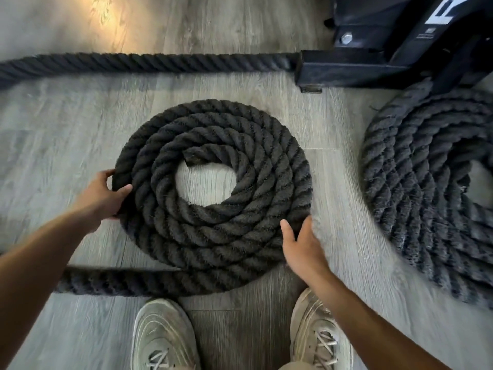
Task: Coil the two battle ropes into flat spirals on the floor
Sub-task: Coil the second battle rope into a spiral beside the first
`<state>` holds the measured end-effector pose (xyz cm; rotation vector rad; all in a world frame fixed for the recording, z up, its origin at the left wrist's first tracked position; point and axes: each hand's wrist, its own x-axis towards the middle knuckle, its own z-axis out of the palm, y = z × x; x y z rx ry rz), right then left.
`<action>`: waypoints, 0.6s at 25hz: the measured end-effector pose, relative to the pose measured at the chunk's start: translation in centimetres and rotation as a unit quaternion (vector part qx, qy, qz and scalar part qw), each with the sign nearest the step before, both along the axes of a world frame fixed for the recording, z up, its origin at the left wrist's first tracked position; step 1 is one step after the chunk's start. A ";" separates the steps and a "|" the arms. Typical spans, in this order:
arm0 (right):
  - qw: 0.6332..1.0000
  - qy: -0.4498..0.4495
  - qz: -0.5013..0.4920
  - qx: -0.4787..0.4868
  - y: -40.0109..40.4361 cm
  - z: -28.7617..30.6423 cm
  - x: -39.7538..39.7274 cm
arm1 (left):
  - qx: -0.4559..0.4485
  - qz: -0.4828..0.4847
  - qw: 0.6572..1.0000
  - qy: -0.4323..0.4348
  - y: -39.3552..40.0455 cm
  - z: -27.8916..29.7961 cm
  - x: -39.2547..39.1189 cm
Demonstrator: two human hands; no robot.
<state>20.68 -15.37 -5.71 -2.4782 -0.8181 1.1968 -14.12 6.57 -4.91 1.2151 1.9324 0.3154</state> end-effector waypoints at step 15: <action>0.995 -0.054 -0.054 0.058 1.6 0.6 3.0 | -0.026 -0.027 0.999 -0.032 -3.2 0.1 1.1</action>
